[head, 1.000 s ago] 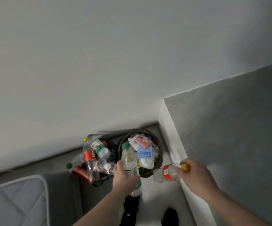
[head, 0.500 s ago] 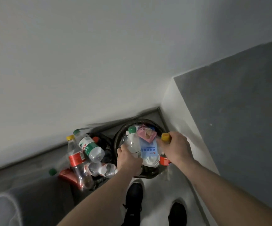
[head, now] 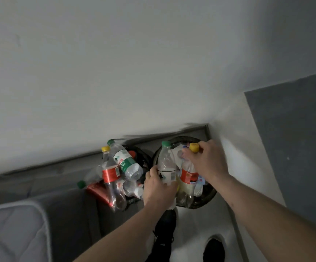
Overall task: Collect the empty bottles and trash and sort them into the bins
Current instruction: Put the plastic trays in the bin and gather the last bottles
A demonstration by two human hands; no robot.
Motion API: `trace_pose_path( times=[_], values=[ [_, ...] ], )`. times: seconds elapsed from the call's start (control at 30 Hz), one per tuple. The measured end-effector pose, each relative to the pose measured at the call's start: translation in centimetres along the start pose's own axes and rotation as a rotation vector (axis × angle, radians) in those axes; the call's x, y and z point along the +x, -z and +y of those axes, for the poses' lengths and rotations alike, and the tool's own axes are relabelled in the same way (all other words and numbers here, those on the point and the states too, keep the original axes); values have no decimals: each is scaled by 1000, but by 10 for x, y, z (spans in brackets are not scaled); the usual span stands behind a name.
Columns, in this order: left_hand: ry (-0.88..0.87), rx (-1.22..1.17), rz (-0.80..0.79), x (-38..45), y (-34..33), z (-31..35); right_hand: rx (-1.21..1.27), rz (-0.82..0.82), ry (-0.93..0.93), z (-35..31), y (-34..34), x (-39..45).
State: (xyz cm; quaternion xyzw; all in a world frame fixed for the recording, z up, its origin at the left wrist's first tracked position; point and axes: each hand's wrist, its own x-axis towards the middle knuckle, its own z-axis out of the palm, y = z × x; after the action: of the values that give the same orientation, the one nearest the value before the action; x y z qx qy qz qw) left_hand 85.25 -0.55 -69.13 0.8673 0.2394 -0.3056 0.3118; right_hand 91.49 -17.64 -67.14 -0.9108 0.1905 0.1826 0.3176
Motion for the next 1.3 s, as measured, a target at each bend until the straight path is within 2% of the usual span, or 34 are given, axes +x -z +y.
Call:
trace_pose_path(
  times=[0.2,0.33,0.5,0.73,0.83,0.97,1.3],
  values=[
    [48,-85,67,-15,31,-23,-168,-139,137,-30,-25,13],
    [103,-102,91,-2,32,-17,-263,-212,78,-44,-50,23],
    [144,-71,100,14,22,-3,-94,-225,41,-47,-73,30],
    [207,38,37,17,6,2,-132,-283,-24,-20,-84,10],
    [216,26,31,14,2,1,-24,-304,-96,-9,-88,-7],
    [190,28,54,13,-3,-1,117,-333,-85,1,-97,-25],
    [142,38,42,13,-4,-7,169,-294,-52,17,-117,-31]
  ],
)
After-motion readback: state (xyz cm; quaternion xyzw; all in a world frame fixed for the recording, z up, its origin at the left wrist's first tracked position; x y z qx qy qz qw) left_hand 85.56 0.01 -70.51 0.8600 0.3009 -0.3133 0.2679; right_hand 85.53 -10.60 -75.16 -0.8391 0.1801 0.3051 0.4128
